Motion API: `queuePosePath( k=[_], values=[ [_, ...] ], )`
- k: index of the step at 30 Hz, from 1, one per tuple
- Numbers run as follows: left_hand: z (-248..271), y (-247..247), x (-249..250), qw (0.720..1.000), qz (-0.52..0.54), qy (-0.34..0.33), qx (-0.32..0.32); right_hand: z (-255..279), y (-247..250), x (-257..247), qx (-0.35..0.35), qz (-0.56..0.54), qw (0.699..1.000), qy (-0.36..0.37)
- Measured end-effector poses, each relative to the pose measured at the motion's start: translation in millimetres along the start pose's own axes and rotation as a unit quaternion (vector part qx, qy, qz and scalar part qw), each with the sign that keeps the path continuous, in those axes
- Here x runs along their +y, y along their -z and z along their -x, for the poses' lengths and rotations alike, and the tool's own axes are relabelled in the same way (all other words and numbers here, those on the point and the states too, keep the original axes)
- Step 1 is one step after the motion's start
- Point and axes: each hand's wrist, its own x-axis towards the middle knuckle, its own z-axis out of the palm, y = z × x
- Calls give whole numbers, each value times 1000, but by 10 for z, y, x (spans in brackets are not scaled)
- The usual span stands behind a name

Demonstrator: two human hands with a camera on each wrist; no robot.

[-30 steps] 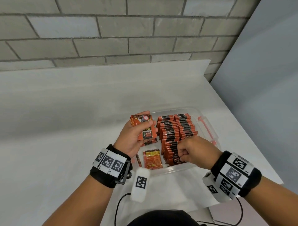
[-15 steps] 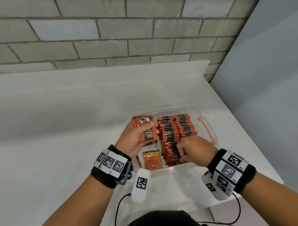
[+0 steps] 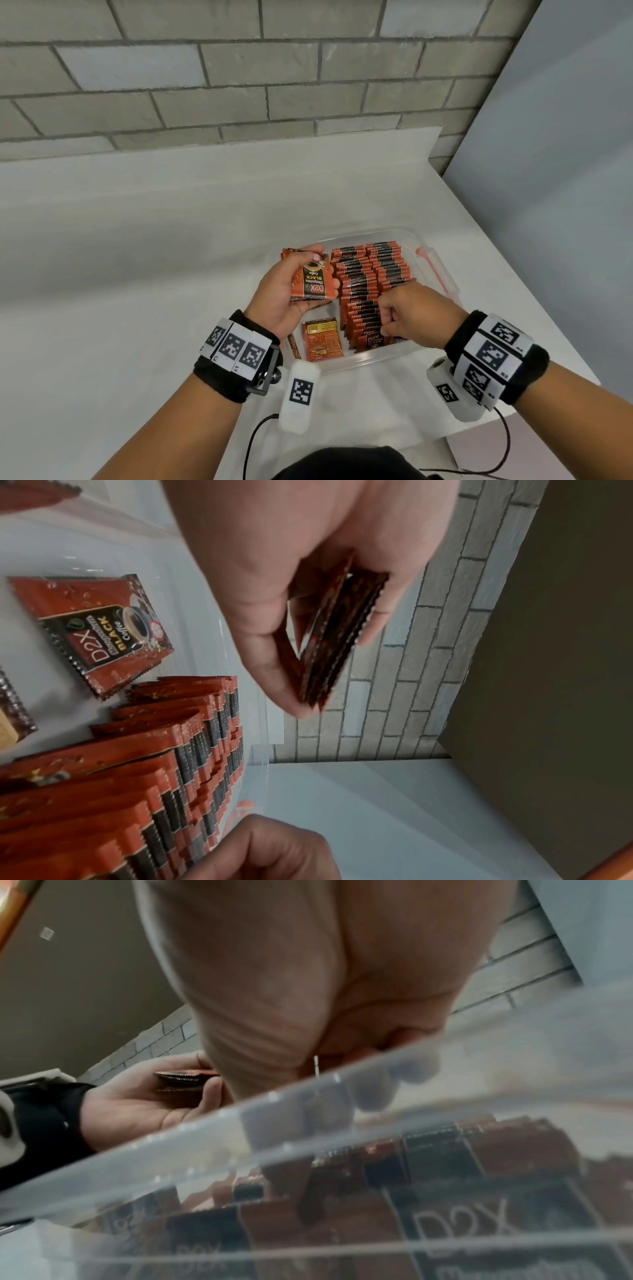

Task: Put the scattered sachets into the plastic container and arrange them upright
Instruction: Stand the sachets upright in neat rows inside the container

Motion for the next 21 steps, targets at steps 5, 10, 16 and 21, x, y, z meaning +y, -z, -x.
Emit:
queuePosePath(
  k=[5, 10, 16, 21],
  values=[
    [2, 18, -3, 1000, 1, -2, -16, 6, 29, 1, -6, -9, 1000, 4],
    [22, 1, 28, 998, -47, -4, -43, 68, 242, -65, 104, -137, 985, 19],
    [66, -107, -12, 995, -81, -6, -61, 37, 386, -327, 152, -305, 939, 32],
    [108, -152, -34, 995, -75, -16, -69, 17, 339, -376, 141, -383, 913, 12]
  ],
)
